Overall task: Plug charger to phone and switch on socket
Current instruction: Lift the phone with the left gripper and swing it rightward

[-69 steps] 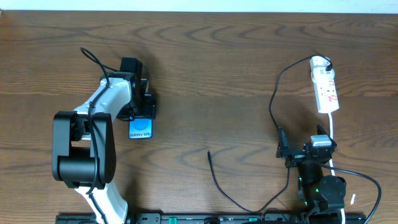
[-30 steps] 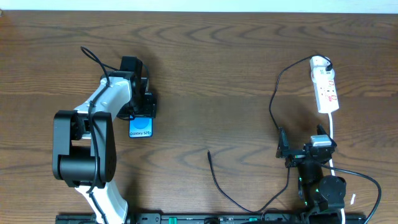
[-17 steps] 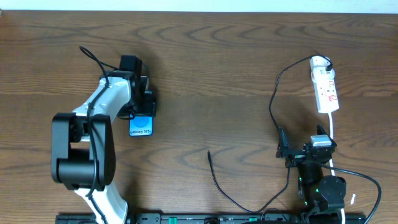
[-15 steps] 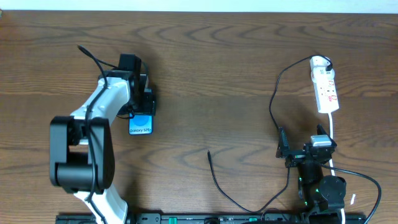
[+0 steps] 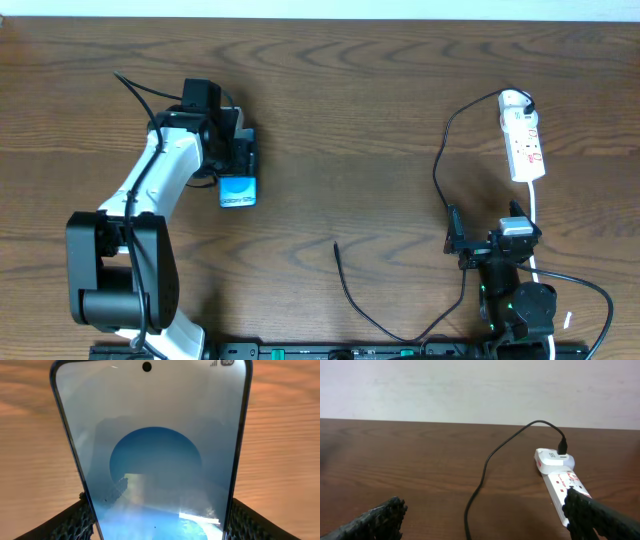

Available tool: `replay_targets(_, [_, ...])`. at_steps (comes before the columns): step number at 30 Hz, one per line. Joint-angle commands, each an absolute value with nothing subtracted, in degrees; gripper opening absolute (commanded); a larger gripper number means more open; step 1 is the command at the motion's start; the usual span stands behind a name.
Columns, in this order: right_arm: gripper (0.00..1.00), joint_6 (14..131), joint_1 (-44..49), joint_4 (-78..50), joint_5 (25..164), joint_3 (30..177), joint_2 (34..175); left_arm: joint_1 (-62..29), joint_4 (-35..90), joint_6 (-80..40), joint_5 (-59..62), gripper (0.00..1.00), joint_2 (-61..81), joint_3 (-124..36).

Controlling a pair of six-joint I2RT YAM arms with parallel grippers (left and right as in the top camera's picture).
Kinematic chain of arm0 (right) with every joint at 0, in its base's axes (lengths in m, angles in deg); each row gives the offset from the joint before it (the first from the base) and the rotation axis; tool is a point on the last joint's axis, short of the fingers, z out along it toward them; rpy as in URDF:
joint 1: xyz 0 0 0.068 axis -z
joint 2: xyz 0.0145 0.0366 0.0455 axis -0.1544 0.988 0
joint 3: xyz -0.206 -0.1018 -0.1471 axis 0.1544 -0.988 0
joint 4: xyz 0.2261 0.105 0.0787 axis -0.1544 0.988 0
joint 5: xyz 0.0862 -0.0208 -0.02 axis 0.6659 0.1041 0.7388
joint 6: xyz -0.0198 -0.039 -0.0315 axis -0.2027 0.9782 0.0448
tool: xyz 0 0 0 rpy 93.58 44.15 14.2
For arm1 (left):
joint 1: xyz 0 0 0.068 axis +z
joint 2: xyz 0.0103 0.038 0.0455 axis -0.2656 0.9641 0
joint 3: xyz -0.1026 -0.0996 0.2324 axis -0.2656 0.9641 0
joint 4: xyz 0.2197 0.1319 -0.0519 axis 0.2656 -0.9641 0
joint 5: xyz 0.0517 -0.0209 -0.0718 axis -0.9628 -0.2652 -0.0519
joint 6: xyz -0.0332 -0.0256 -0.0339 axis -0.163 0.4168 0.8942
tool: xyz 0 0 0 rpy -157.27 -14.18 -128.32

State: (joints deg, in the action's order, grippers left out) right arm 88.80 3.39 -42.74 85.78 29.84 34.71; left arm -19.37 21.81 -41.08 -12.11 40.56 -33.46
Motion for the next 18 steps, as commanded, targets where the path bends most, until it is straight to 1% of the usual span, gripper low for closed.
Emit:
replay_targets(1, [0.99,89.47,3.1,-42.5,86.11,29.76,34.36,-19.67,23.71,-37.43,2.03,0.08,38.46,-34.79])
replay_targets(6, [0.99,89.47,3.1,-42.5,86.13,29.76,34.36,-19.67,27.56,-29.01,12.81,0.07,38.46,-34.79])
replay_targets(9, [0.99,89.47,3.1,-42.5,86.11,29.76,34.36,-19.67,29.11,-20.6,18.45,0.08,38.46,-34.79])
replay_targets(18, [0.99,89.47,3.1,-42.5,86.11,29.76,34.36,-19.65,30.55,2.94,29.71,0.08,38.46,-34.79])
